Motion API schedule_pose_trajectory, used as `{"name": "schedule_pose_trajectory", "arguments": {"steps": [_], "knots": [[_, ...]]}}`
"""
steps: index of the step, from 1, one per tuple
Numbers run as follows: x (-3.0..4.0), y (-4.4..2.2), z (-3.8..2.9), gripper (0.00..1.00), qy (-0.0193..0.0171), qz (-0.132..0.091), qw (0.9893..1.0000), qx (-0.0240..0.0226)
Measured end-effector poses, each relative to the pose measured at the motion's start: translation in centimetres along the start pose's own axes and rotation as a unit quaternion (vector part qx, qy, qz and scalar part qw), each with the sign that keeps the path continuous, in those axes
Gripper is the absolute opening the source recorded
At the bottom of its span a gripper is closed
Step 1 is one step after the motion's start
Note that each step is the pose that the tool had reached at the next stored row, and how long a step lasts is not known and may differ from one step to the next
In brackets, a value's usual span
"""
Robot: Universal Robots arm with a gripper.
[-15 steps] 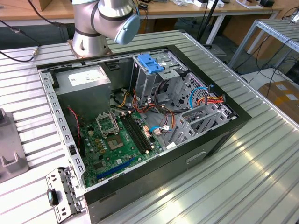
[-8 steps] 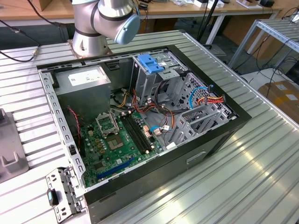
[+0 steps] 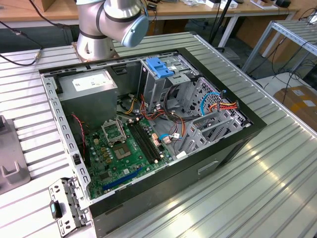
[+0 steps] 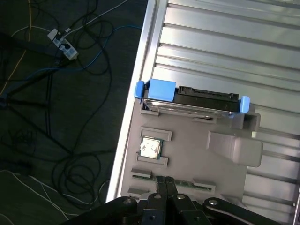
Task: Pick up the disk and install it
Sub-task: 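Pick up the disk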
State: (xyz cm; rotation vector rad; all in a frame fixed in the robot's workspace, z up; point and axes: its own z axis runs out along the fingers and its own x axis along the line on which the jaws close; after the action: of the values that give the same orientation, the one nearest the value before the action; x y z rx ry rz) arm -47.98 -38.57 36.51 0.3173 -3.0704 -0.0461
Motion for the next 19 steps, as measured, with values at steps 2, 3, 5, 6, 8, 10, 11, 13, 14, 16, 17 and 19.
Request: {"name": "schedule_pose_trajectory", "arguments": {"steps": [2, 3, 5, 6, 8, 10, 11, 13, 14, 16, 17, 19], "knots": [[0.00, 0.00, 0.00, 0.10, 0.0002, -0.005, 1.0000, 0.0003], [0.00, 0.00, 0.00, 0.10, 0.0003, -0.008, 1.0000, 0.0004], [0.00, 0.00, 0.00, 0.10, 0.0005, -0.014, 0.9999, 0.0007], [0.00, 0.00, 0.00, 0.10, 0.0007, -0.018, 0.9998, 0.0009], [0.00, 0.00, 0.00, 0.10, 0.0009, -0.024, 0.9997, 0.0012], [0.00, 0.00, 0.00, 0.10, 0.0011, -0.030, 0.9995, 0.0015], [0.00, 0.00, 0.00, 0.10, 0.0012, -0.032, 0.9995, 0.0016], [0.00, 0.00, 0.00, 0.10, 0.0014, -0.038, 0.9993, 0.0020], [0.00, 0.00, -0.01, 0.10, 0.0015, -0.040, 0.9992, 0.0020], [0.00, 0.00, 0.00, 0.10, 0.0016, -0.046, 0.9989, 0.0024], [0.00, 0.00, 0.00, 0.10, 0.0017, -0.048, 0.9988, 0.0025], [0.00, 0.00, 0.00, 0.10, 0.0019, -0.055, 0.9985, 0.0028]]}}
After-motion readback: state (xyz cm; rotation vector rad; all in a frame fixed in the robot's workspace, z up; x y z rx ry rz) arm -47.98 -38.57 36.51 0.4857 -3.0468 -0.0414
